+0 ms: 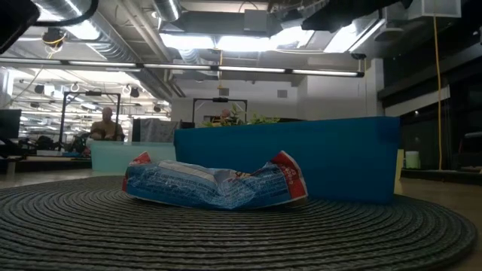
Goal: Pick and place Granola Bars by type
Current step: Put the left red granola bar into the green bin
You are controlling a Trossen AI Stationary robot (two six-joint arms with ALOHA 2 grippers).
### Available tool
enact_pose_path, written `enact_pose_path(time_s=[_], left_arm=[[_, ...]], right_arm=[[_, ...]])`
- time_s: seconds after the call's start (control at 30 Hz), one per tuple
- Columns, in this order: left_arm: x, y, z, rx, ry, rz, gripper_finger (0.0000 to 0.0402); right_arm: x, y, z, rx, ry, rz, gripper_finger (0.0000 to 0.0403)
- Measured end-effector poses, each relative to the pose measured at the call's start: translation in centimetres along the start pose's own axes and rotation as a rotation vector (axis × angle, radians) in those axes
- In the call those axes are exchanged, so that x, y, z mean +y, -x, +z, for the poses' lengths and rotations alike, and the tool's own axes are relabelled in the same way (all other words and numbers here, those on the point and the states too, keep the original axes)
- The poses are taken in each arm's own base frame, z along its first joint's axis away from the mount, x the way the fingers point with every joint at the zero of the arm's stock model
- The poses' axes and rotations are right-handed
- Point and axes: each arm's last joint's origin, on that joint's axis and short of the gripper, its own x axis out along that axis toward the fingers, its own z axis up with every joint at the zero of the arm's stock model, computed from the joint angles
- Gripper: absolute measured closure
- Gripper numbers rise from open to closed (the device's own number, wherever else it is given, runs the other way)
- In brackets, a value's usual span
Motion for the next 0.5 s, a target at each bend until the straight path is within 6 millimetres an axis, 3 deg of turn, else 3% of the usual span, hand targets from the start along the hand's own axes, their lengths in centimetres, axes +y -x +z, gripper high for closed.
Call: enact_pose_path(time_s=[0.5], left_arm=[[1.4,-0.5,1.4,-0.043,0.015,0.194,0.0121]], right_arm=[[0.0,0.0,0.0,-0.002,-0.008,-0.001,0.0282]])
